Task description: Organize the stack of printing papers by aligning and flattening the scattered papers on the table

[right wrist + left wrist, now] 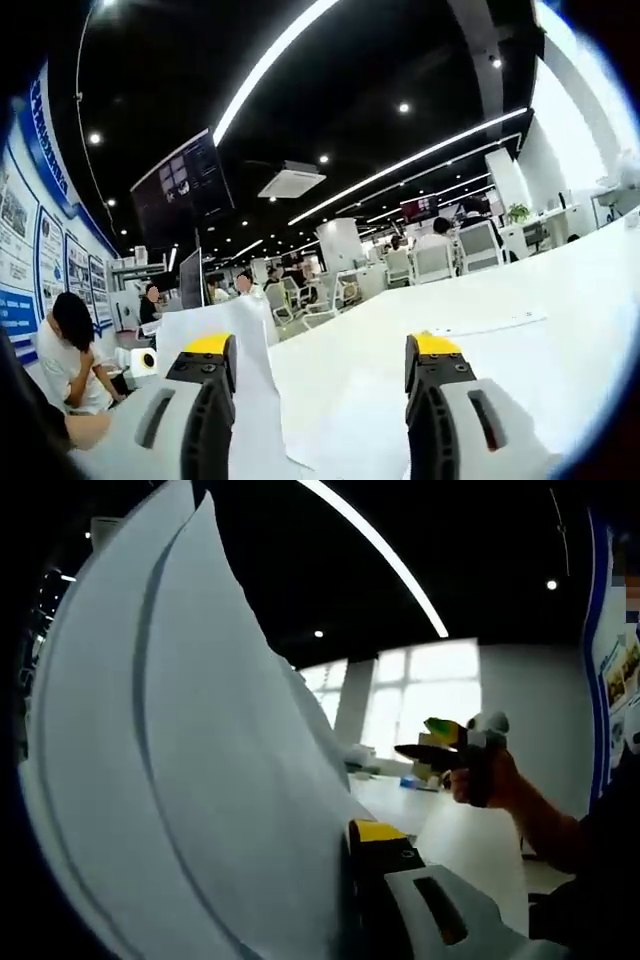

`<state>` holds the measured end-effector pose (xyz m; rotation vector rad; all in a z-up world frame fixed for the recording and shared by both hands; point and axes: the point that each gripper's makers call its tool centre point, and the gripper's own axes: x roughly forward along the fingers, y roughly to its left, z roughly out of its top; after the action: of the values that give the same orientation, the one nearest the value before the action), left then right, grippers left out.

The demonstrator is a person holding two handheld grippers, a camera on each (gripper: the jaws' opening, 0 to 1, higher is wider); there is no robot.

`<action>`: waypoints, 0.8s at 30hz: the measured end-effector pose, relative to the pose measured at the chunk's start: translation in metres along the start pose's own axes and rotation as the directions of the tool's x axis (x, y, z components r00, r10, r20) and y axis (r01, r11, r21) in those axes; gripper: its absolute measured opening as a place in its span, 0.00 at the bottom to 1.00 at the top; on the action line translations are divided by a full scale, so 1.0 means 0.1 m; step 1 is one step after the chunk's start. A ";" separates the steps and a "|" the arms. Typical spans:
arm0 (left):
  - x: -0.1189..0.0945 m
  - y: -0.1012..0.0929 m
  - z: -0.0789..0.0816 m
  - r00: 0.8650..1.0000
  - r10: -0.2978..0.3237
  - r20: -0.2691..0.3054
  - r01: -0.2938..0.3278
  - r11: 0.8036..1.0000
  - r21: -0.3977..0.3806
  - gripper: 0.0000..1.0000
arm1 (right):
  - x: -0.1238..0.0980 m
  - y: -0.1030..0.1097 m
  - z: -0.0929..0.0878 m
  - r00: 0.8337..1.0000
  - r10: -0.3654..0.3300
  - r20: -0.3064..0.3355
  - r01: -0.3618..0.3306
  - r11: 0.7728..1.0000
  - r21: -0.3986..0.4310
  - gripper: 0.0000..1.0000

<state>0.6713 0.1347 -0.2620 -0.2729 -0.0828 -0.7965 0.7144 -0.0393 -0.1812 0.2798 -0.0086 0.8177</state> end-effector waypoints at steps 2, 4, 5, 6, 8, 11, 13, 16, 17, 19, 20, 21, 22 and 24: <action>0.00 0.00 0.00 1.000 0.000 -0.001 0.000 1.000 0.001 0.09 | -0.03 0.05 -0.01 1.000 -0.004 0.000 0.004 1.000 -0.003 0.66; 0.00 0.00 0.00 1.000 -0.001 -0.002 0.001 1.000 0.002 0.09 | -0.09 0.11 -0.03 1.000 -0.016 -0.005 0.015 1.000 -0.015 0.67; 0.00 0.00 0.00 1.000 -0.001 -0.002 0.001 1.000 0.002 0.09 | -0.10 0.12 -0.03 1.000 -0.019 -0.007 0.019 1.000 -0.020 0.67; 0.00 0.00 0.00 1.000 -0.001 -0.002 0.001 1.000 0.002 0.09 | -0.11 0.13 -0.03 1.000 -0.022 -0.008 0.021 0.999 -0.023 0.68; 0.00 0.00 0.00 1.000 -0.001 -0.002 0.001 1.000 0.002 0.09 | -0.13 0.16 -0.04 1.000 -0.026 -0.010 0.026 0.999 -0.027 0.69; 0.00 0.01 0.00 1.000 -0.001 -0.002 0.001 1.000 0.002 0.09 | -0.17 0.21 -0.04 1.000 -0.028 -0.013 0.028 0.999 -0.025 0.69; 0.00 0.01 0.00 1.000 -0.001 -0.002 0.001 1.000 0.002 0.09 | -0.18 0.20 -0.04 0.999 -0.031 -0.014 0.031 0.999 -0.027 0.69; -0.01 0.01 0.01 1.000 -0.001 -0.001 0.001 1.000 0.002 0.10 | -0.20 0.18 -0.03 0.999 -0.041 -0.016 0.040 0.999 -0.031 0.70; -0.01 0.01 0.01 1.000 -0.001 -0.002 0.001 1.000 0.002 0.10 | -0.20 0.18 -0.03 0.999 -0.043 -0.017 0.043 0.999 -0.031 0.70; -0.01 0.01 0.01 1.000 -0.001 -0.002 0.001 1.000 0.003 0.10 | -0.22 0.18 -0.03 0.999 -0.048 -0.014 0.048 0.998 -0.029 0.70; -0.01 0.01 0.01 1.000 -0.001 -0.002 0.001 1.000 0.003 0.10 | -0.22 0.18 -0.02 0.999 -0.051 -0.013 0.050 0.998 -0.027 0.70; -0.01 0.01 0.01 1.000 -0.001 -0.002 0.001 1.000 0.003 0.10 | -0.23 0.18 -0.02 0.999 -0.053 -0.012 0.053 0.998 -0.026 0.71; -0.01 0.01 0.01 1.000 -0.001 -0.002 0.001 1.000 0.003 0.10 | -0.23 0.18 -0.03 0.998 -0.056 -0.013 0.056 0.998 -0.026 0.72; -0.01 0.01 0.01 1.000 0.000 -0.002 0.000 1.000 0.003 0.10 | -0.22 0.13 -0.01 0.998 -0.060 -0.015 0.059 0.998 -0.027 0.73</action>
<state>0.6716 0.1361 -0.2618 -0.2687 -0.0820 -0.7966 0.6901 -0.0461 -0.1817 0.2474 0.0042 0.7600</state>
